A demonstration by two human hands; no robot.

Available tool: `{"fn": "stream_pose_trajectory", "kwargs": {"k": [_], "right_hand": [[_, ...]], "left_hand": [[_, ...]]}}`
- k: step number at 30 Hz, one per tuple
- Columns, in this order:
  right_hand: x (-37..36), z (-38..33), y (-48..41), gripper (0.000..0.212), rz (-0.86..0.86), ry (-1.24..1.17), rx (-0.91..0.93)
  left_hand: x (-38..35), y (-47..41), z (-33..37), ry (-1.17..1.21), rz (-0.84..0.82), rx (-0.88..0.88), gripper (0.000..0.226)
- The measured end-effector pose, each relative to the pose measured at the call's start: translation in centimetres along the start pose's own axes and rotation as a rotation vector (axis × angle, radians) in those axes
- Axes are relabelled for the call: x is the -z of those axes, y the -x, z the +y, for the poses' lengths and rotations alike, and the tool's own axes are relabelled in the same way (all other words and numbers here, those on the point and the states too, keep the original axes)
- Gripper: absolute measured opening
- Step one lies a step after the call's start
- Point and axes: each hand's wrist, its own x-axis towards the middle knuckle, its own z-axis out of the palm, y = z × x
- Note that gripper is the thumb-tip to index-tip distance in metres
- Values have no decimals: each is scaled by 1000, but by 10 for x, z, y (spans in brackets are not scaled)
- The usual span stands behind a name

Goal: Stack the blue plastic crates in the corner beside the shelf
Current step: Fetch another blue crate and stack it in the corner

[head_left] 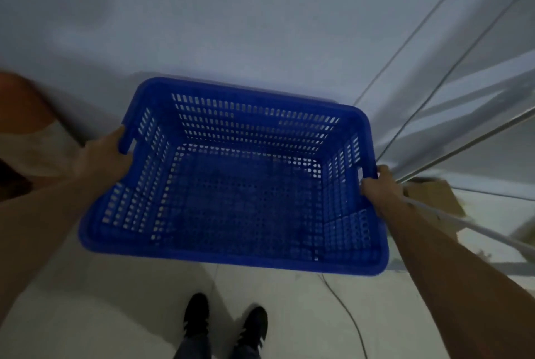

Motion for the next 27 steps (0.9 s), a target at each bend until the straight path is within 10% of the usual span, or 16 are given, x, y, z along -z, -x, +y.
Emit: {"fn": "stream_pose_trajectory", "kwargs": {"k": [27], "right_hand": [[-141, 77, -71, 48, -2, 116, -86]], "left_hand": [[-132, -40, -65, 68, -208, 213, 87]]}}
